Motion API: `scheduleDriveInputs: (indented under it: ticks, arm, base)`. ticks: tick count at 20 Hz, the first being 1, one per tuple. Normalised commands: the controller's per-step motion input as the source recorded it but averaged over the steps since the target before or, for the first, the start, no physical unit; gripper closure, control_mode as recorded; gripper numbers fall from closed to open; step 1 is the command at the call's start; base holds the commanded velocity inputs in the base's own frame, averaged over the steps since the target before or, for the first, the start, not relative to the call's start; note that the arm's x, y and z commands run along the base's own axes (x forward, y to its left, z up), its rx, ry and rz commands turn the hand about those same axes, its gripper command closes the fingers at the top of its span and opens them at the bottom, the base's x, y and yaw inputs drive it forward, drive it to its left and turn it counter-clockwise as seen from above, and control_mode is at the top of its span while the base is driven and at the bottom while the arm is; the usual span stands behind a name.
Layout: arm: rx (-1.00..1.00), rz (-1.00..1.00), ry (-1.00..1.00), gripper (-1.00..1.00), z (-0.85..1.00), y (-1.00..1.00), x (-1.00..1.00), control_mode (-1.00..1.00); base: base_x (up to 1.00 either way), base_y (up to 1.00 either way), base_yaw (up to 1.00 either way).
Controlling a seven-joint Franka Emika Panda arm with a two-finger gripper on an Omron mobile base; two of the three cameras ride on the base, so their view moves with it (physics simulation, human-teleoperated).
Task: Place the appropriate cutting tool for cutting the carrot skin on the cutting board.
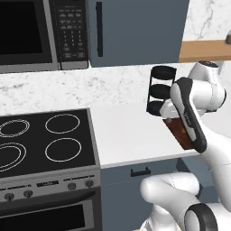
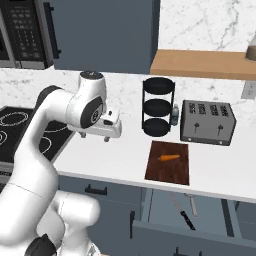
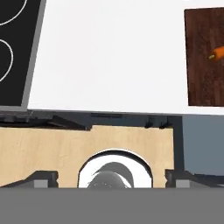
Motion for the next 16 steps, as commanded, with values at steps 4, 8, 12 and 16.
scheduleDriveInputs:
  ticks: [4, 8, 12, 16]
  arm:
    - [0.04, 0.00, 0.00, -1.00, -0.37, -1.00, -0.51, -1.00]
    - [0.00, 0.00, 0.11, -1.00, -0.59, -1.00, -0.04, -1.00]
    - [-0.01, -0.02, 0.25, -1.00, -0.54, -1.00, 0.00, -1.00]
    - [-0.05, 0.00, 0.24, -1.00, -0.49, -1.00, 0.00, -1.00]
  base:
    - [0.00, 0.00, 0.00]
    - [0.00, 0.00, 0.00]
    - [0.00, 0.00, 0.00]
    - [0.00, 0.00, 0.00]
